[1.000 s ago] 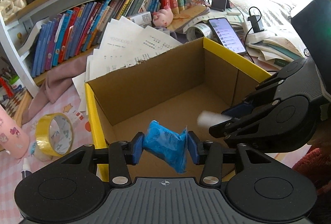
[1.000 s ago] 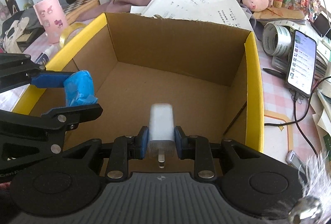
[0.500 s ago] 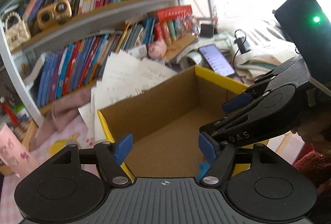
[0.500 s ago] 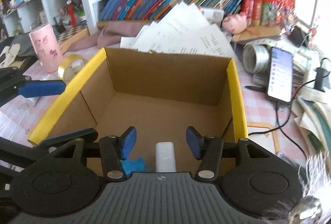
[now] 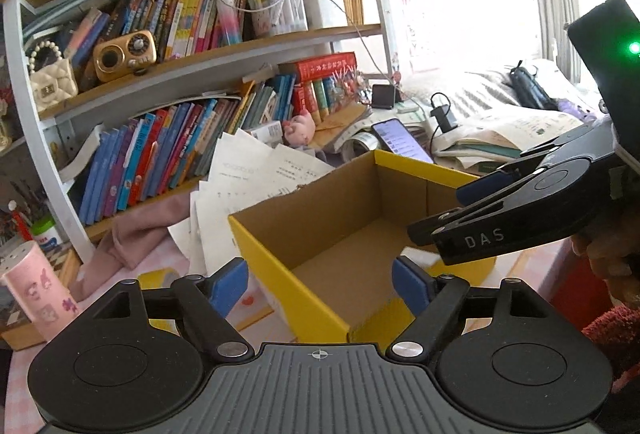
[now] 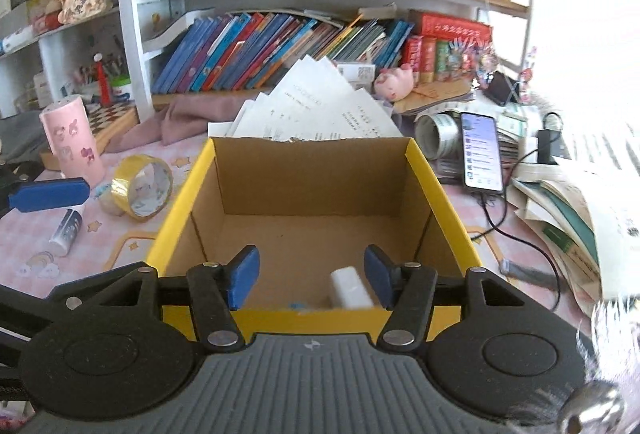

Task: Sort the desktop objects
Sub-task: 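Withdraw both tools from the box back toward the remaining items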

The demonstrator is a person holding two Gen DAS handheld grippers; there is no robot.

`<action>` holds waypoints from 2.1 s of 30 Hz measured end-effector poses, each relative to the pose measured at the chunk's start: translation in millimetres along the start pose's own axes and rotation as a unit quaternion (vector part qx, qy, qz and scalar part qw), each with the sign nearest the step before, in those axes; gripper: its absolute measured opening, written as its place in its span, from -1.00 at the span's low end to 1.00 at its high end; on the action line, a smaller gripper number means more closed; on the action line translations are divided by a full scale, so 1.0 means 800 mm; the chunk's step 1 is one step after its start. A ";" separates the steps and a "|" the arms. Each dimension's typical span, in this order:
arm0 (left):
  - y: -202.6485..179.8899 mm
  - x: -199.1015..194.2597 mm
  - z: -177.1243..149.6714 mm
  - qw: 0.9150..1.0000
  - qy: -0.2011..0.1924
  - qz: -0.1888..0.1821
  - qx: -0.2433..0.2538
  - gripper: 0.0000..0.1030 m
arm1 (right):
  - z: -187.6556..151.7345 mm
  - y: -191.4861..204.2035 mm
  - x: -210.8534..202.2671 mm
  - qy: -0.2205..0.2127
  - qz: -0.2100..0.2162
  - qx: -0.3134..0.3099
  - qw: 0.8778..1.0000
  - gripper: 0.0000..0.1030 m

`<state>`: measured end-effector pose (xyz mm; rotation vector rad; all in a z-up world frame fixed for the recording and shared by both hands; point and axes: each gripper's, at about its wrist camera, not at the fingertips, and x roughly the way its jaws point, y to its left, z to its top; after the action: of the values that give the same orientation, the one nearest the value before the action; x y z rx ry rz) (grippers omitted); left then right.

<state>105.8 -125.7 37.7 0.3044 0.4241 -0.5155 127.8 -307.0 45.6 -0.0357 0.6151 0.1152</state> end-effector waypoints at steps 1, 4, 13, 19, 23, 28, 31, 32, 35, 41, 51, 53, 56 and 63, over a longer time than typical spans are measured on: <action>0.003 -0.008 -0.004 1.000 -0.001 -0.002 0.000 0.59 | -0.004 0.006 -0.006 -0.002 -0.005 0.003 1.000 0.10; 0.011 -0.031 -0.019 1.000 0.000 -0.007 -0.001 0.59 | -0.017 0.024 -0.026 -0.010 -0.021 0.015 1.000 0.11; 0.037 -0.089 -0.065 0.999 0.026 -0.006 -0.019 0.60 | -0.065 0.085 -0.068 0.003 -0.030 0.036 0.999 0.18; 0.051 -0.115 -0.086 0.999 0.041 0.005 -0.025 0.60 | -0.077 0.115 -0.077 0.012 -0.020 0.038 0.999 0.22; 0.064 -0.124 -0.096 0.998 0.051 0.025 -0.042 0.73 | -0.076 0.137 -0.077 0.020 -0.003 0.021 1.000 0.25; 0.086 -0.134 -0.110 0.994 0.063 0.042 -0.078 0.74 | -0.074 0.162 -0.068 0.038 0.023 0.000 0.999 0.27; 0.098 -0.141 -0.117 0.991 0.070 0.059 -0.095 0.74 | -0.073 0.175 -0.064 0.046 0.039 -0.013 0.998 0.32; 0.101 -0.144 -0.120 0.990 0.073 0.064 -0.100 0.74 | -0.073 0.181 -0.062 0.048 0.045 -0.018 0.998 0.34; 0.110 -0.151 -0.128 0.987 0.081 0.082 -0.111 0.75 | -0.073 0.197 -0.058 0.052 0.062 -0.033 0.996 0.34; 0.127 -0.161 -0.137 0.981 0.089 0.109 -0.132 0.75 | -0.070 0.222 -0.052 0.057 0.089 -0.059 0.993 0.34; 0.137 -0.153 -0.141 0.977 0.104 0.118 -0.144 0.75 | -0.063 0.235 -0.036 0.064 0.105 -0.076 0.989 0.35; 0.136 -0.147 -0.140 0.977 0.106 0.115 -0.144 0.75 | -0.062 0.232 -0.032 0.067 0.104 -0.075 0.990 0.35; 0.137 -0.136 -0.140 0.977 0.111 0.112 -0.142 0.75 | -0.058 0.227 -0.021 0.073 0.102 -0.074 0.989 0.35; 0.149 -0.102 -0.136 0.972 0.133 0.123 -0.148 0.75 | -0.041 0.219 0.017 0.084 0.112 -0.076 0.987 0.36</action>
<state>71.1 48.1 1.5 0.1335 0.7057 -0.1622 99.5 -133.6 11.0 -0.1243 0.7763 0.3789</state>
